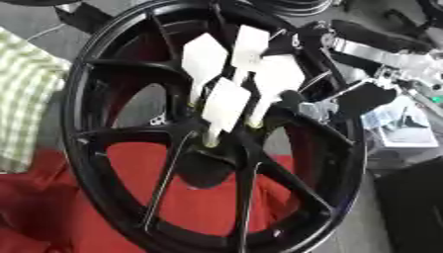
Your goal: Pull the pin out of the wheel hub.
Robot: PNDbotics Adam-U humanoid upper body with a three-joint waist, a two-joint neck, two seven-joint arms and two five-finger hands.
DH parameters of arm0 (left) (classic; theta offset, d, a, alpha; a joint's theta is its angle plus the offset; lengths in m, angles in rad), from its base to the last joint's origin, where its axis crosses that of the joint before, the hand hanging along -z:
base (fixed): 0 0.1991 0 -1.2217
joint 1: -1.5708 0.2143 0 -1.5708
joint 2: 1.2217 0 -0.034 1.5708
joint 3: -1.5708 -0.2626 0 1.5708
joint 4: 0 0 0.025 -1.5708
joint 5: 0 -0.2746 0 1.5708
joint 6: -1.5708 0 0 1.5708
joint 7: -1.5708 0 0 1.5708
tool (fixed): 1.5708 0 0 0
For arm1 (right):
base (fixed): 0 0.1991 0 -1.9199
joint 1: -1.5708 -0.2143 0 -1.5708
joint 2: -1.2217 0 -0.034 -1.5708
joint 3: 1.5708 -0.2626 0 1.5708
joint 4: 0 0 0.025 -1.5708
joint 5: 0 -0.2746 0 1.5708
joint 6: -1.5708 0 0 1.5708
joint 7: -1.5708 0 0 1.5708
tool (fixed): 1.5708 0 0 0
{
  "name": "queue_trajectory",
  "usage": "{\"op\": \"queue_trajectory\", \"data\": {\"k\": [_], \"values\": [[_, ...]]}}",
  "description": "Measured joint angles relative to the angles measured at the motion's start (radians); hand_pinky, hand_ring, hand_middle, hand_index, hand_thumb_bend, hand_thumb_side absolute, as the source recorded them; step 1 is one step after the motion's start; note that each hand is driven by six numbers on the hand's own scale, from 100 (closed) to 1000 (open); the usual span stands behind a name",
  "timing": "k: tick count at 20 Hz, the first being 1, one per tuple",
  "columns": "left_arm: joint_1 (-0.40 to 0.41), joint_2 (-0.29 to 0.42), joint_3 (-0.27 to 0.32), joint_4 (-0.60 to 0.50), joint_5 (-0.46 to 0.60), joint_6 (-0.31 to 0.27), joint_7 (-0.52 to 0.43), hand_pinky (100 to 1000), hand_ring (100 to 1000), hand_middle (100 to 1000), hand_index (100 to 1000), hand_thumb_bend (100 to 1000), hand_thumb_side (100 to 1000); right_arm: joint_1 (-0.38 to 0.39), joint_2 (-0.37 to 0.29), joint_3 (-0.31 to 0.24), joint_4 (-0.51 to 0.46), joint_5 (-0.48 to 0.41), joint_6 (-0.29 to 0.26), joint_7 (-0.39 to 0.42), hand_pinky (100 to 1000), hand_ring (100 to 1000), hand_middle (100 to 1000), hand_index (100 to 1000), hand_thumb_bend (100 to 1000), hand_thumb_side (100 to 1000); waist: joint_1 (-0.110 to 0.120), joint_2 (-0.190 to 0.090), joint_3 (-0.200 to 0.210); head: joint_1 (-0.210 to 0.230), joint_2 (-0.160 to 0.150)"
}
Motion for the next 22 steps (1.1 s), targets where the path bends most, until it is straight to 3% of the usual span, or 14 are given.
{"op": "queue_trajectory", "data": {"k": [7, 8, 9, 14, 19, 22], "values": [[0.001, 0.0, 0.0, 0.0, 0.0, 0.0, 0.0, 576, 685, 596, 739, 100, 770, 0.001, -0.011, -0.03, 0.0, -0.038, 0.001, -0.003, 866, 668, 340, 471, 100, 220, 0.0, -0.005, -0.004, 0.001, 0.0], [0.002, 0.0, 0.0, 0.0, 0.0, 0.0, 0.0, 576, 685, 596, 739, 100, 770, 0.001, -0.015, -0.035, 0.0, -0.044, 0.001, -0.004, 866, 668, 342, 470, 100, 314, 0.001, -0.006, -0.005, 0.001, 0.0], [0.002, 0.0, 0.0, 0.0, 0.0, 0.001, 0.001, 576, 684, 596, 739, 100, 769, 0.002, -0.017, -0.041, 0.0, -0.051, 0.001, -0.005, 866, 668, 340, 470, 100, 225, 0.001, -0.008, -0.006, 0.003, 0.0], [0.012, 0.0, 0.006, 0.0, 0.0, 0.002, 0.003, 577, 684, 596, 739, 100, 763, 0.029, -0.03, -0.085, 0.0, -0.092, 0.0, -0.027, 868, 668, 342, 472, 100, 261, 0.014, -0.016, -0.029, 0.017, 0.002], [0.044, 0.0, 0.02, 0.0, -0.001, -0.002, 0.019, 577, 684, 595, 739, 100, 755, 0.118, -0.041, -0.172, 0.0, -0.146, 0.01, -0.086, 870, 670, 343, 472, 100, 300, 0.05, -0.032, -0.084, 0.066, 0.012], [0.063, 0.0, 0.028, 0.0, -0.003, -0.006, 0.032, 577, 684, 595, 740, 100, 751, 0.239, -0.038, -0.242, 0.0, -0.152, 0.024, -0.15, 873, 670, 344, 473, 100, 322, 0.075, -0.044, -0.117, 0.1, 0.019]]}}
